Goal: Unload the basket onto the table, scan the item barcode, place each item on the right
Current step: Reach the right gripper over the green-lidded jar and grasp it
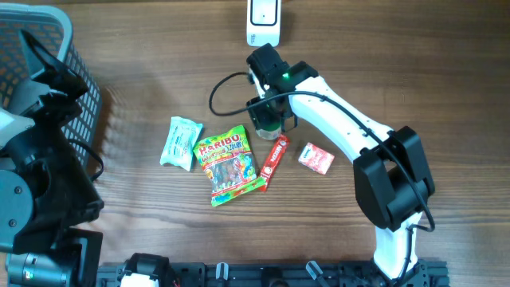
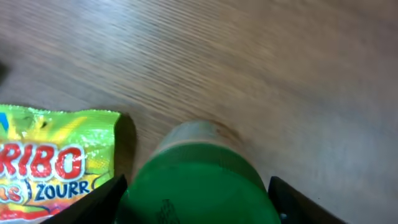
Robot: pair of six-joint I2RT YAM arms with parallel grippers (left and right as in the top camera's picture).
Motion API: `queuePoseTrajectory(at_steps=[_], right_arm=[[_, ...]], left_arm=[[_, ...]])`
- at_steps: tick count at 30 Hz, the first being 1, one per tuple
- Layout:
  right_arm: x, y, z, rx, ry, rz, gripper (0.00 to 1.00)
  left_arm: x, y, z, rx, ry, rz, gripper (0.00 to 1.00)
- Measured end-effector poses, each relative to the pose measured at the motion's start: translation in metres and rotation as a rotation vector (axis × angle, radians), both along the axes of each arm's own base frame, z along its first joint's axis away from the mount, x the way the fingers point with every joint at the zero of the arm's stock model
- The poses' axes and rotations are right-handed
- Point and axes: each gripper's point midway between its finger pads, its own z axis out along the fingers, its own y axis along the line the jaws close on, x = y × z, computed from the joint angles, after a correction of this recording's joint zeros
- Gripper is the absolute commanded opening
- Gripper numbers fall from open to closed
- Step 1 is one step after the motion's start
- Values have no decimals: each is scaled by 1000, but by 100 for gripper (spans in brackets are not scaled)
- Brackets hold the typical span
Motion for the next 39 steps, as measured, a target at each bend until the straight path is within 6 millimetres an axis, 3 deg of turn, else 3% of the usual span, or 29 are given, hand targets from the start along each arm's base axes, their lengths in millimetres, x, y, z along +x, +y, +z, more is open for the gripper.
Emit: queuePoseTrajectory(at_steps=[8, 10, 12, 15, 18, 25, 33, 39], right_arm=[[-14, -11, 21, -14, 102, -253, 100], [-17, -13, 36, -26, 116, -274, 100], [-15, -14, 66, -25, 108, -289, 100], [-5, -8, 95, 21, 55, -294, 100], [-2, -7, 105, 35, 30, -292, 100], [-8, -17, 96, -9, 74, -293, 100], [-15, -15, 32, -91, 241, -231, 100], [-20, -13, 13, -106, 300, -239, 100]], left_arm=[[0, 0, 0, 0, 0, 0, 100], [0, 0, 0, 0, 0, -1, 100], [0, -1, 0, 1, 1, -4, 100], [1, -1, 0, 2, 0, -8, 100], [1, -2, 0, 3, -1, -12, 100], [-9, -4, 6, 8, -23, -41, 100], [-41, -1, 17, 3, -85, -56, 100], [-41, -3, 17, 9, -81, -73, 100]])
